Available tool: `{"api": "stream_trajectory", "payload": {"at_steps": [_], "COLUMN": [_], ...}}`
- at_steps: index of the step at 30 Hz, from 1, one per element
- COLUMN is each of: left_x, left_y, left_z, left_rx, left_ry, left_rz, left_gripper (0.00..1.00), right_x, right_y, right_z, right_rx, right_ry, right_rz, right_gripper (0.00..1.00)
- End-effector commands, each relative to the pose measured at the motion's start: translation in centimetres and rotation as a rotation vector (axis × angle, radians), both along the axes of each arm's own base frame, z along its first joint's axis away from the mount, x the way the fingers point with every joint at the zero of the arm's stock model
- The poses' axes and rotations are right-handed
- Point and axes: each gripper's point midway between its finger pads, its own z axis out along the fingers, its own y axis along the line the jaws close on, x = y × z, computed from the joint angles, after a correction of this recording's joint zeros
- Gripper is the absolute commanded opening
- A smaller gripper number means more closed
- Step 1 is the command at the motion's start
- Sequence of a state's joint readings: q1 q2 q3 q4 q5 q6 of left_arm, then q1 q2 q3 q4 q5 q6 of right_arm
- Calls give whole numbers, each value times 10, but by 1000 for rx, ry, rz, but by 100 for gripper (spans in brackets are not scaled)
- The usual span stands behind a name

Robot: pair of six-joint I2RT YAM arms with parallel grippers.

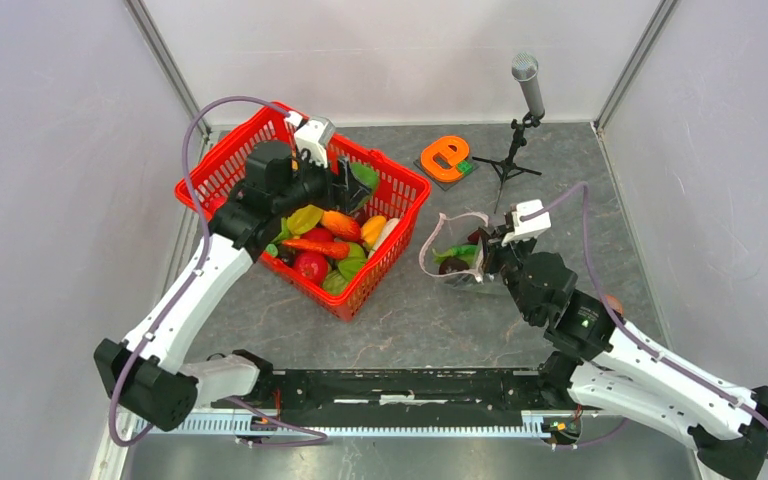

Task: Place the food in the zip-top bag and seal the zipper
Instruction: Place the fake vegetable in the zipper food storage bag.

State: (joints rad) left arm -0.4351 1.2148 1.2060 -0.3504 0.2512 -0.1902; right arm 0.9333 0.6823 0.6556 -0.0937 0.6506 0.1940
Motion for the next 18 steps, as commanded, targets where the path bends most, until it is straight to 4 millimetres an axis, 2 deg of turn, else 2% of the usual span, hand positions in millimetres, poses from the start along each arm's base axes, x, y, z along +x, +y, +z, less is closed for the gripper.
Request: {"api": "stream_trajectory", "payload": {"at_steps": [1, 5, 7, 11, 13, 18], "left_x": [-42, -79, -93, -116, -119, -113], "left_y": [-30, -54, -65, -96, -110, -136], "left_z": [65, 73, 70, 66, 58, 35], "left_rx": [-148, -148, -138, -132, -122, -84], "left_ry": [-103, -128, -125, -115, -103, -71], "left_rz": [-214, -363, -412, -514, -523, -498], "left_gripper": [30, 30, 30, 30, 29, 29], "right_x": [1, 2, 3, 2, 0, -5], "right_y": [8, 17, 18, 11, 8, 7], "right_z": [44, 43, 38, 33, 35, 39], "right_rx": [97, 132, 145, 186, 218, 263], "right_ry": [-60, -30, -9, 14, 8, 14], "right_rz": [30, 50, 44, 0, -9, 9], "right_gripper": [0, 0, 0, 0, 0, 0]}}
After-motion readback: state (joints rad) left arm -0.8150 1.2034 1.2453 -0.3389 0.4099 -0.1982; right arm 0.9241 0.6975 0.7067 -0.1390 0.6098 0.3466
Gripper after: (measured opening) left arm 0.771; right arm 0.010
